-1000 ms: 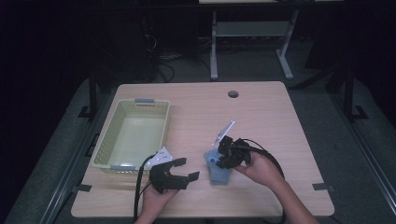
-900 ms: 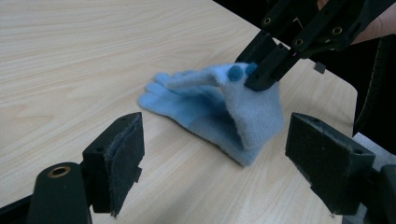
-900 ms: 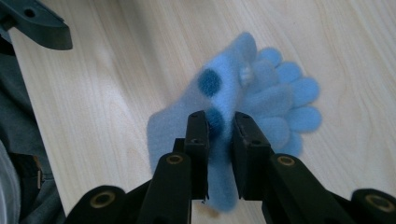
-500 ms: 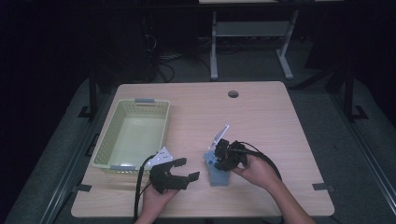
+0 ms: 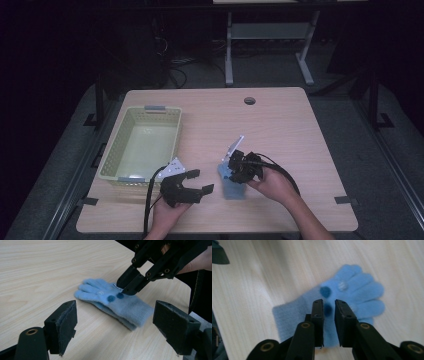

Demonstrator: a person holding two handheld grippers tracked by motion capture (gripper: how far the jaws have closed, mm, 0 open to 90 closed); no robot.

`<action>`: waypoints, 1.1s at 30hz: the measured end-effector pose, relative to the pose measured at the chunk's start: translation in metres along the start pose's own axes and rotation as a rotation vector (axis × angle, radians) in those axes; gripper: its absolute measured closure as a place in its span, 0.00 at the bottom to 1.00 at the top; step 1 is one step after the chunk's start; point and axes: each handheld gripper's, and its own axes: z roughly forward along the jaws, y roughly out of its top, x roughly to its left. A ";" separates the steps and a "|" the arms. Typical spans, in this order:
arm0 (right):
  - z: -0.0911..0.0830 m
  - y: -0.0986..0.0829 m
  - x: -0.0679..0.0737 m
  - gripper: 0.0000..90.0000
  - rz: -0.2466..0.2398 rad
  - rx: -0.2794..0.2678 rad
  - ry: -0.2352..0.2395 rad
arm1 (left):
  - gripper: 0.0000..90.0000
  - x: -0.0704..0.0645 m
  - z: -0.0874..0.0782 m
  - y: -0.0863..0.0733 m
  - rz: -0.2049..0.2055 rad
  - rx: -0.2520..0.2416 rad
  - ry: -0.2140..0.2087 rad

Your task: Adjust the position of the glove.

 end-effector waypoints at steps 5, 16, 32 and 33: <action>0.012 -0.002 -0.001 0.89 0.018 0.022 0.016 | 0.21 -0.001 0.000 0.000 0.001 0.012 -0.003; 0.010 -0.013 -0.004 0.76 0.087 -0.029 0.004 | 0.22 -0.002 0.004 -0.002 0.004 0.027 -0.015; -0.009 -0.052 -0.009 0.46 0.314 -0.175 -0.018 | 0.29 -0.004 0.013 -0.005 -0.042 0.074 -0.059; -0.008 -0.055 -0.009 0.45 0.336 -0.186 -0.006 | 0.29 -0.004 0.013 -0.005 -0.054 0.075 -0.062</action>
